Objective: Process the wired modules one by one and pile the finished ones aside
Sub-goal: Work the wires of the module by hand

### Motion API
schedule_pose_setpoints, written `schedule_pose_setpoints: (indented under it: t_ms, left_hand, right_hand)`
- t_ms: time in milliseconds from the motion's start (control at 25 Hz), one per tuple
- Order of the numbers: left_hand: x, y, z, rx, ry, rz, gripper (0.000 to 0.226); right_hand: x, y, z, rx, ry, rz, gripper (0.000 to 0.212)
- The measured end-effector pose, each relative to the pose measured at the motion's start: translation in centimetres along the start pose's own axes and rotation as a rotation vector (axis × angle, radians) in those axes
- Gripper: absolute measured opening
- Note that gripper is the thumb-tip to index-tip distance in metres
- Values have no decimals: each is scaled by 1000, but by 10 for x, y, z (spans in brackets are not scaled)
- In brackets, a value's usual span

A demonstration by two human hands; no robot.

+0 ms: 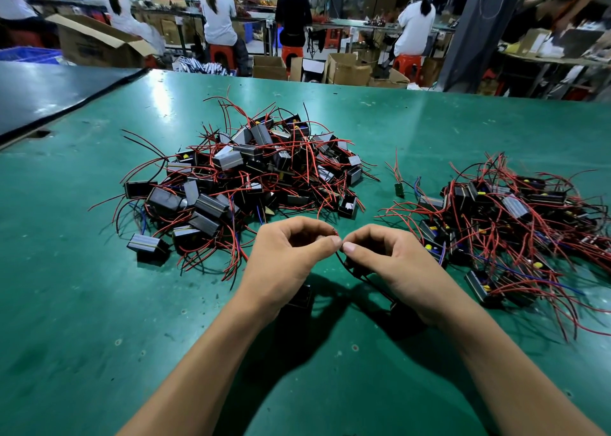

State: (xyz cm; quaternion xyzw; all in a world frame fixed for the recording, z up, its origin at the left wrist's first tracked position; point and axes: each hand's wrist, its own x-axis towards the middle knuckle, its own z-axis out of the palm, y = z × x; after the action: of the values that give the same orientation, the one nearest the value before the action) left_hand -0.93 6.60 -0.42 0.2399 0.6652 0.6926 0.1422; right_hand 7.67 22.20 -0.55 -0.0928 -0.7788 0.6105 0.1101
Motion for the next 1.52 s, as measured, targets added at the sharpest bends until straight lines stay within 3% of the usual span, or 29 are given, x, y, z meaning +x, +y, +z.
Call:
schedule_pose_setpoints:
  t_ms: [400, 720, 1040, 1360, 1520]
  left_hand:
    - [-5, 1, 3, 291, 96, 183, 23]
    - [-3, 2, 3, 177, 57, 96, 24]
    - [-4, 6, 5, 210, 28, 152, 20]
    - [-6, 4, 11, 232, 151, 201, 17]
    - [-7, 4, 10, 226, 118, 212, 20]
  right_hand:
    - [-1, 0, 3, -55, 57, 4, 7]
    - [-1, -1, 4, -67, 79, 0, 7]
    - [0, -1, 3, -81, 90, 4, 7]
    - [-3, -5, 6, -107, 76, -14, 6]
    - [-4, -8, 4, -179, 142, -103, 6]
